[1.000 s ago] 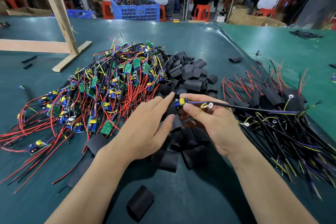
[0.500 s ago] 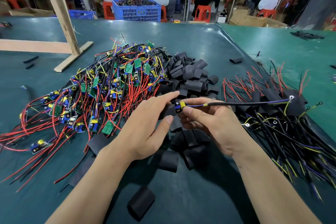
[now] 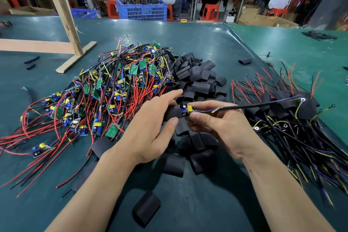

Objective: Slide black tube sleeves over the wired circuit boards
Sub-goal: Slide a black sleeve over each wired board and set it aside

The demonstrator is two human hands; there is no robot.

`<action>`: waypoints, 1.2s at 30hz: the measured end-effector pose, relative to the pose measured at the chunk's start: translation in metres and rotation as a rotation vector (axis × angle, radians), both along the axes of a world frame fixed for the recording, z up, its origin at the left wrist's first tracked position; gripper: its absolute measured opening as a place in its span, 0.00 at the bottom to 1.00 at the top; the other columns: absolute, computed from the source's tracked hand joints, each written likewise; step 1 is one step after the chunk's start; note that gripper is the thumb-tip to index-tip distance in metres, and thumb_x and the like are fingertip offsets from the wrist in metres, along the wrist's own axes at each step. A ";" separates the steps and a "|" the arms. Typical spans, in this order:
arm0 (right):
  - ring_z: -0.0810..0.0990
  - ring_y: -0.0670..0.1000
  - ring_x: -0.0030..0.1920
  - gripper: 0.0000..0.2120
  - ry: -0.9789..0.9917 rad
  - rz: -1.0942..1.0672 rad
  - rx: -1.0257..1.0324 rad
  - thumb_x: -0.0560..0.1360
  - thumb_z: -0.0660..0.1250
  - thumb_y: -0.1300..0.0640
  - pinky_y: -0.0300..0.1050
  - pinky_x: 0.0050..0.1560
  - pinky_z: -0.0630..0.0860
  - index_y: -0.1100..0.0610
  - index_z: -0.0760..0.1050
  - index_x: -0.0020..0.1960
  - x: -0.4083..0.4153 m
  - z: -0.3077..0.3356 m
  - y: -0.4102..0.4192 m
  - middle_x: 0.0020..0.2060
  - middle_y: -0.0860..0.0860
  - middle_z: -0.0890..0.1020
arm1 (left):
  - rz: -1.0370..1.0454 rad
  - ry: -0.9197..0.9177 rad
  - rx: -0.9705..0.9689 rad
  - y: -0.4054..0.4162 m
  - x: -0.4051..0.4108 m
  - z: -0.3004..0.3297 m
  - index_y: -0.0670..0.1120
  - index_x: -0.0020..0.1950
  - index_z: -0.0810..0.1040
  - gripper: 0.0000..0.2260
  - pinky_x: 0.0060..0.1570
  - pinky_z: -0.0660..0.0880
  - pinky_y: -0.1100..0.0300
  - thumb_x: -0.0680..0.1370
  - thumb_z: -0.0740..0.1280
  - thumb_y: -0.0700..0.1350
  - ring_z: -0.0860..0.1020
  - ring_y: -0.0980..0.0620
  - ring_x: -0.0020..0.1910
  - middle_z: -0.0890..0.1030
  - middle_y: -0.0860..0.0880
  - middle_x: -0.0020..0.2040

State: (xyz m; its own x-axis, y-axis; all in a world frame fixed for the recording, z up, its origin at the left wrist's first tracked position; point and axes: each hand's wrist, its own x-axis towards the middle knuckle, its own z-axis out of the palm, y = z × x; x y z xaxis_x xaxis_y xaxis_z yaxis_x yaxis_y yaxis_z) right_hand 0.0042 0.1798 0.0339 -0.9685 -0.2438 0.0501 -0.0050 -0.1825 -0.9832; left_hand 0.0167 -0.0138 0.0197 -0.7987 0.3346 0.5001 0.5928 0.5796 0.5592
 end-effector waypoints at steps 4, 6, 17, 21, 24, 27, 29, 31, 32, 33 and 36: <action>0.84 0.54 0.37 0.11 0.029 -0.002 0.027 0.66 0.74 0.62 0.42 0.40 0.80 0.59 0.84 0.49 0.001 0.000 0.000 0.40 0.59 0.86 | -0.015 0.023 -0.020 0.000 0.001 0.001 0.44 0.74 0.65 0.26 0.62 0.69 0.46 0.76 0.63 0.41 0.73 0.48 0.60 0.75 0.47 0.59; 0.84 0.54 0.38 0.11 0.023 0.001 0.022 0.68 0.73 0.64 0.41 0.40 0.80 0.60 0.84 0.50 0.001 -0.001 -0.001 0.42 0.60 0.86 | -0.023 0.012 -0.022 0.001 0.002 0.002 0.45 0.75 0.64 0.26 0.61 0.68 0.48 0.76 0.62 0.41 0.73 0.48 0.59 0.76 0.47 0.58; 0.85 0.52 0.37 0.11 0.039 -0.022 0.121 0.70 0.73 0.70 0.40 0.39 0.81 0.55 0.85 0.46 0.003 -0.002 -0.004 0.39 0.58 0.86 | -0.021 0.002 -0.048 0.003 0.003 0.003 0.44 0.74 0.65 0.26 0.58 0.69 0.46 0.76 0.62 0.40 0.73 0.47 0.56 0.75 0.47 0.58; 0.85 0.50 0.36 0.12 0.048 -0.042 0.121 0.71 0.73 0.69 0.39 0.37 0.80 0.53 0.85 0.46 0.004 -0.005 -0.006 0.38 0.56 0.86 | -0.019 0.013 -0.091 0.005 0.004 0.003 0.45 0.75 0.65 0.26 0.59 0.67 0.50 0.76 0.62 0.42 0.72 0.47 0.55 0.75 0.48 0.58; 0.84 0.50 0.37 0.10 0.015 0.010 0.123 0.72 0.73 0.60 0.42 0.38 0.81 0.52 0.84 0.53 0.003 -0.009 -0.009 0.39 0.53 0.86 | 0.011 0.000 -0.111 0.004 0.001 0.002 0.44 0.76 0.64 0.26 0.60 0.66 0.50 0.77 0.61 0.43 0.73 0.48 0.57 0.76 0.48 0.59; 0.83 0.51 0.42 0.18 -0.007 0.087 0.093 0.70 0.71 0.47 0.46 0.40 0.81 0.52 0.83 0.58 0.004 -0.009 -0.009 0.45 0.50 0.85 | 0.032 0.021 -0.122 0.001 0.000 0.004 0.43 0.75 0.65 0.26 0.59 0.66 0.53 0.77 0.63 0.43 0.71 0.54 0.55 0.78 0.48 0.59; 0.83 0.50 0.45 0.16 0.008 0.088 0.091 0.72 0.69 0.44 0.47 0.41 0.81 0.48 0.84 0.57 0.004 -0.008 -0.009 0.49 0.48 0.85 | 0.022 0.050 -0.124 0.003 0.001 0.004 0.43 0.75 0.65 0.26 0.57 0.65 0.56 0.76 0.64 0.43 0.69 0.58 0.53 0.78 0.49 0.59; 0.83 0.50 0.44 0.15 0.000 0.094 0.068 0.72 0.66 0.41 0.46 0.39 0.81 0.43 0.84 0.54 0.004 -0.008 -0.011 0.51 0.45 0.85 | 0.010 0.051 -0.123 0.006 0.001 0.004 0.43 0.75 0.65 0.27 0.57 0.65 0.56 0.76 0.65 0.43 0.69 0.59 0.54 0.79 0.49 0.60; 0.82 0.51 0.43 0.15 -0.001 0.103 0.060 0.71 0.66 0.40 0.46 0.38 0.81 0.42 0.84 0.53 0.004 -0.008 -0.011 0.51 0.44 0.84 | 0.009 0.045 -0.114 0.006 0.001 0.004 0.44 0.75 0.65 0.27 0.58 0.65 0.56 0.76 0.65 0.43 0.70 0.58 0.56 0.79 0.49 0.60; 0.82 0.51 0.43 0.16 -0.003 0.108 0.058 0.70 0.65 0.38 0.46 0.37 0.81 0.41 0.83 0.54 0.004 -0.009 -0.012 0.51 0.44 0.83 | 0.008 0.039 -0.098 0.006 0.002 0.004 0.44 0.75 0.65 0.27 0.59 0.65 0.56 0.76 0.65 0.43 0.71 0.57 0.58 0.79 0.49 0.61; 0.82 0.48 0.42 0.15 0.013 0.117 0.066 0.72 0.63 0.39 0.46 0.37 0.81 0.40 0.83 0.53 0.004 -0.010 -0.013 0.50 0.44 0.83 | -0.016 0.039 -0.059 0.007 0.003 0.003 0.44 0.74 0.66 0.26 0.62 0.65 0.58 0.76 0.65 0.42 0.71 0.56 0.62 0.78 0.50 0.63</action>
